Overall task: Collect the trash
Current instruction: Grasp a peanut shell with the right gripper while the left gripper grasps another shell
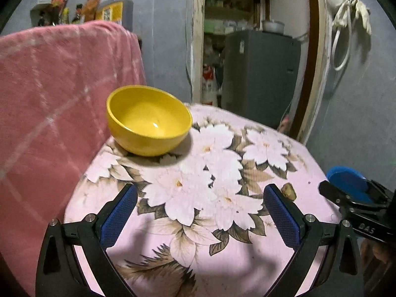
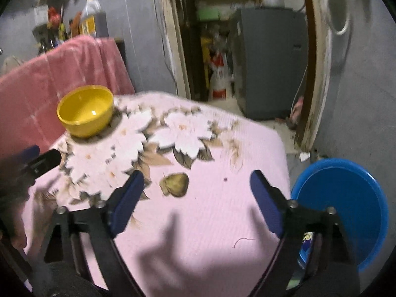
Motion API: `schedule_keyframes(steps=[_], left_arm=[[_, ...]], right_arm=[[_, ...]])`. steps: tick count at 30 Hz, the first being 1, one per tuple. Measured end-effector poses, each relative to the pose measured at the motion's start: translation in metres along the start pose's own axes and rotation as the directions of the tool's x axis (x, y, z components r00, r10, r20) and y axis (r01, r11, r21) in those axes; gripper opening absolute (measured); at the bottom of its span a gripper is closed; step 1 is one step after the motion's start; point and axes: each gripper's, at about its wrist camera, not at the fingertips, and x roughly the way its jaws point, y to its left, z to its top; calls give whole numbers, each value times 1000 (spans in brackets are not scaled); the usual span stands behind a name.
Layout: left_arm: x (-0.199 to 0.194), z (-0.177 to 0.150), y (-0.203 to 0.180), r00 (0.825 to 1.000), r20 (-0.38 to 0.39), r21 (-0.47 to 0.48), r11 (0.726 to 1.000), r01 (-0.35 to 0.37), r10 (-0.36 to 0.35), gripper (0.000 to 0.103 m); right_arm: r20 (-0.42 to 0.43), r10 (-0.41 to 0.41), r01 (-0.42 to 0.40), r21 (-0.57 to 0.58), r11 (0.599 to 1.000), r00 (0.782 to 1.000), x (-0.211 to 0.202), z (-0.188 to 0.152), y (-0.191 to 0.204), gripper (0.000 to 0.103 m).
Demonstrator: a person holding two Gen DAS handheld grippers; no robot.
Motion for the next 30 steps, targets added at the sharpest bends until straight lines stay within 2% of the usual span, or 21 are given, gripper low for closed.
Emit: schedule_keyframes(steps=[9, 15, 20, 25, 30], left_arm=[[28, 0, -3, 995, -99, 1, 1000, 14, -13, 99], [40, 2, -8, 991, -135, 23, 1000, 19, -16, 98], [48, 2, -14, 987, -160, 40, 999, 35, -29, 94], [54, 0, -20, 981, -186, 53, 997, 59, -48, 87], [60, -2, -30, 972, -221, 80, 992, 101, -81, 77]], right_arm=[[-152, 48, -57, -54, 997, 987, 47, 2, 11, 82], [-242, 102, -106, -5, 994, 965, 73, -3, 7, 68], [-248, 150, -151, 14, 988, 957, 75, -4, 4, 55], [-243, 180, -175, 39, 984, 953, 77, -3, -1, 53], [-207, 154, -149, 38, 988, 966, 65, -4, -7, 52]])
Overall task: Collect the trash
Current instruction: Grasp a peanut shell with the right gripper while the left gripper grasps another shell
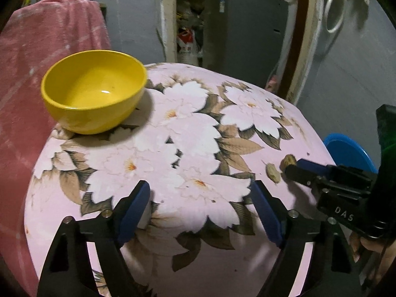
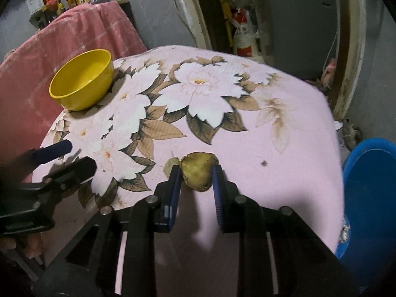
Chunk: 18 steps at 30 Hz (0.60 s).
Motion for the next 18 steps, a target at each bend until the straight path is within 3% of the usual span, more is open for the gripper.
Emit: schedule_keyframes(steps=[10, 18], left_arm=[[22, 10, -44, 994, -65, 175, 979, 100, -90, 54], [47, 24, -70, 980, -137, 222, 960, 173, -145, 35]], right_arm=[[21, -34, 33, 53, 998, 999, -18, -12, -21, 52], [32, -35, 32, 84, 996, 999, -30, -21, -35, 52]])
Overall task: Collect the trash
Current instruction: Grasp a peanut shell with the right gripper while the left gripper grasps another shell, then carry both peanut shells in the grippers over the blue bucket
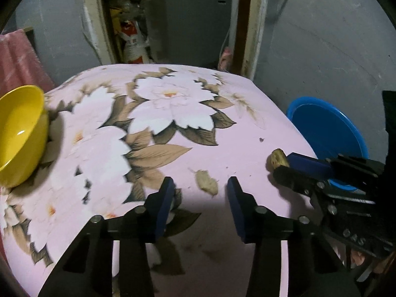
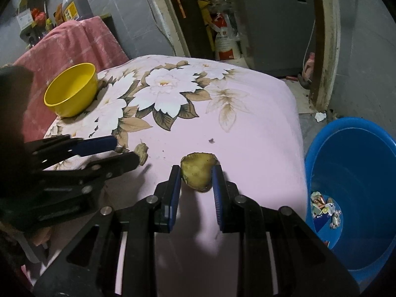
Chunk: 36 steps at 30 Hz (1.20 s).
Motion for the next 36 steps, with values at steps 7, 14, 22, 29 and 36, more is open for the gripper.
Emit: schedule_keyframes(steps=[7, 14, 22, 29, 36], left_arm=[[12, 7, 2, 999, -39, -34, 999, 21, -22, 16], [-4, 4, 3, 998, 7, -54, 997, 57, -57, 15], [-54, 1, -3, 974, 210, -111, 988, 105, -80, 15], [-110, 7, -28, 892, 439, -87, 983, 164, -110, 15], [-152, 23, -60, 787, 601, -31, 979, 200, -142, 15]], right_arm=[[14, 11, -11, 8, 1000, 1000, -5, -3, -2, 52], [47, 24, -24, 6, 1000, 999, -15, -5, 1, 52], [210, 34, -29, -27, 999, 977, -58, -2, 10, 52], [409, 10, 20, -68, 997, 913, -116, 0, 14, 52], [583, -45, 89, -47, 995, 811, -181, -2, 5, 52]])
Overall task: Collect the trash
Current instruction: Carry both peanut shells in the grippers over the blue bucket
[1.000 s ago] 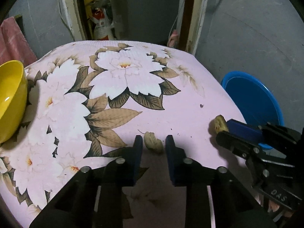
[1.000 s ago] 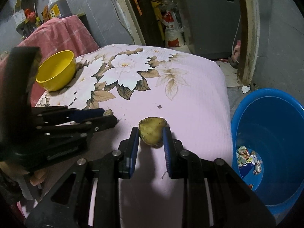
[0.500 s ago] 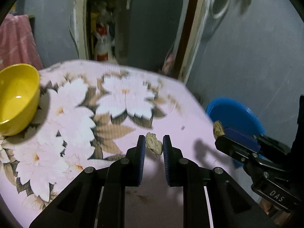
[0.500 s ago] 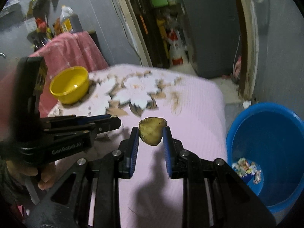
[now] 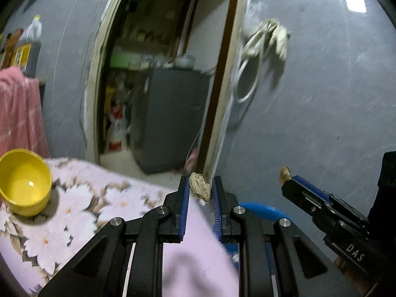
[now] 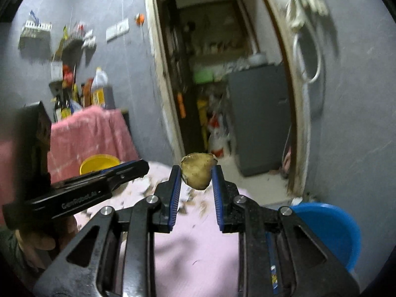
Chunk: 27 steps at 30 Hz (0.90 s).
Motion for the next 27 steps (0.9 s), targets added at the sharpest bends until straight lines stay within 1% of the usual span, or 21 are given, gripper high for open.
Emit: schedule_keyframes(steps=[3, 6, 11, 14, 19, 23, 27], left_arm=[[-6, 9, -17, 998, 54, 15, 1000, 18, -19, 15], [-8, 14, -35, 994, 98, 38, 999, 34, -38, 15], [-12, 21, -64, 989, 130, 69, 996, 61, -70, 15], [-7, 22, -75, 987, 132, 80, 994, 77, -87, 15], [6, 23, -90, 987, 120, 96, 991, 99, -110, 15], [18, 19, -99, 988, 92, 104, 988, 114, -123, 15], [33, 11, -109, 992, 45, 112, 987, 115, -121, 15]], right_arm=[[61, -40, 41, -8, 999, 997, -19, 12, -7, 52], [117, -83, 85, -18, 996, 990, -38, 22, -15, 52], [170, -134, 140, -25, 990, 976, -61, 31, -29, 52], [184, -157, 164, -21, 986, 970, -69, 34, -39, 52], [180, -191, 194, -1, 981, 965, -78, 32, -58, 52], [157, -211, 211, 17, 977, 965, -77, 27, -72, 52], [124, -229, 225, 41, 973, 966, -75, 18, -87, 52]])
